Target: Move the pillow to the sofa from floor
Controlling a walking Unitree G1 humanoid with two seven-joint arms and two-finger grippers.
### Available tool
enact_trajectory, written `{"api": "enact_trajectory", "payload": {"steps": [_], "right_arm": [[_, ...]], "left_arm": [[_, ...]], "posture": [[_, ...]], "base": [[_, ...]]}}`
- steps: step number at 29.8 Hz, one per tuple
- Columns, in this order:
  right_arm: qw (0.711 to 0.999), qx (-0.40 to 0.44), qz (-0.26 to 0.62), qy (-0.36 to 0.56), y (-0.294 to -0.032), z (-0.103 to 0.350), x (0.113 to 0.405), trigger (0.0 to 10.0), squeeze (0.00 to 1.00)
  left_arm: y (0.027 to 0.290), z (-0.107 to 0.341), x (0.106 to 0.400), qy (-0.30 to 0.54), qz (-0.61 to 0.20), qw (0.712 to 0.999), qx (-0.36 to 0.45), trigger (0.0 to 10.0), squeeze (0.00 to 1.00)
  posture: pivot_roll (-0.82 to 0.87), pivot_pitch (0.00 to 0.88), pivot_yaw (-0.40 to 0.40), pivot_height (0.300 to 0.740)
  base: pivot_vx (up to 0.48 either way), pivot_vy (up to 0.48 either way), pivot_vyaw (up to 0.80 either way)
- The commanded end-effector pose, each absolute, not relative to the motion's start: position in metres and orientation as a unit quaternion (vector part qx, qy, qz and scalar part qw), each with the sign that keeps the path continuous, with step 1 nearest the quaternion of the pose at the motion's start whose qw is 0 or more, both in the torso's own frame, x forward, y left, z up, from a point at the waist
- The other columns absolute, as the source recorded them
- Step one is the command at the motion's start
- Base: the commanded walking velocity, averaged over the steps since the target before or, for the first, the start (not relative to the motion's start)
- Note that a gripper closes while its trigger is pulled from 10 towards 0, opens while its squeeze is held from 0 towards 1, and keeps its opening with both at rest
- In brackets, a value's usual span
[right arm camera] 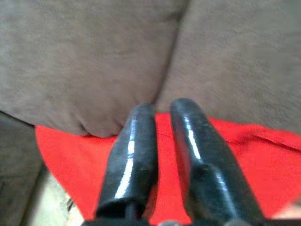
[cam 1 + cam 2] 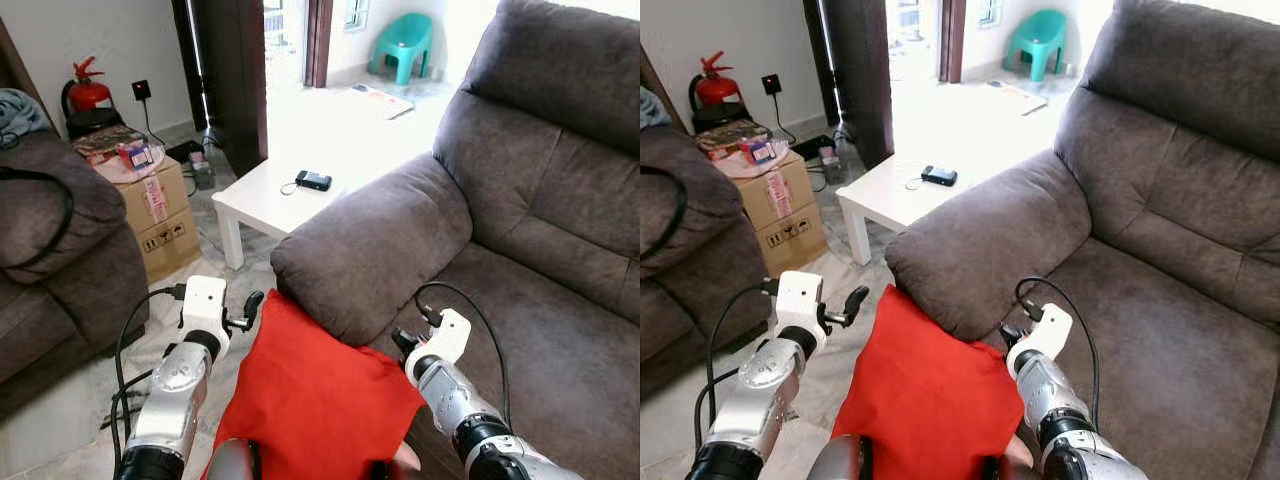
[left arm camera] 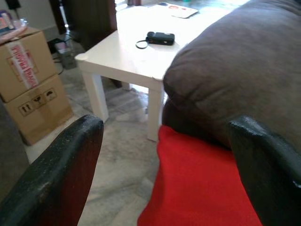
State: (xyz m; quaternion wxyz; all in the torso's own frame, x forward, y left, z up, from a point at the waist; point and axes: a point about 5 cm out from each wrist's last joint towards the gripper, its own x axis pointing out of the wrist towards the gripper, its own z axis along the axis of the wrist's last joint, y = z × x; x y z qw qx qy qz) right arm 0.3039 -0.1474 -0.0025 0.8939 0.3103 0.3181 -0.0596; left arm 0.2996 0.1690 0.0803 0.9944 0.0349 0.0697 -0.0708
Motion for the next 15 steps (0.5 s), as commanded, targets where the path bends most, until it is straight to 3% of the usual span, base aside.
{"api": "enact_trajectory", "payload": {"steps": [1, 5, 7, 10, 15], "right_arm": [[0.889, 0.313, -0.08, 0.325, -0.15, 0.001, 0.308, 10.0, 1.0], [0.877, 0.334, -0.098, 0.333, -0.148, 0.0, 0.308, 10.0, 1.0], [0.851, 0.372, -0.121, 0.352, -0.142, -0.002, 0.307, 10.0, 1.0], [0.84, 0.389, -0.122, 0.358, -0.139, -0.003, 0.306, 10.0, 1.0], [0.844, 0.381, -0.096, 0.366, -0.13, -0.003, 0.305, 10.0, 1.0]], "left_arm": [[0.169, 0.083, 0.297, 0.071, -0.075, 0.994, 0.029, 10.0, 0.0], [0.17, 0.083, 0.294, 0.076, -0.075, 0.994, 0.03, 10.0, 0.0], [0.173, 0.083, 0.288, 0.082, -0.07, 0.994, 0.027, 10.0, 0.0], [0.175, 0.085, 0.286, 0.084, -0.067, 0.994, 0.028, 10.0, 0.0], [0.177, 0.089, 0.284, 0.083, -0.059, 0.995, 0.021, 10.0, 0.0]], "posture": [[0.13, 0.029, -0.099, 0.626], [0.13, 0.046, -0.102, 0.626], [0.14, 0.078, -0.11, 0.626], [0.15, 0.098, -0.118, 0.626], [0.16, 0.132, -0.126, 0.626]], "base": [[0.0, 0.0, 0.0], [0.0, 0.0, 0.0], [0.0, 0.0, 0.0], [0.0, 0.0, 0.0], [0.0, 0.0, 0.0]]}}
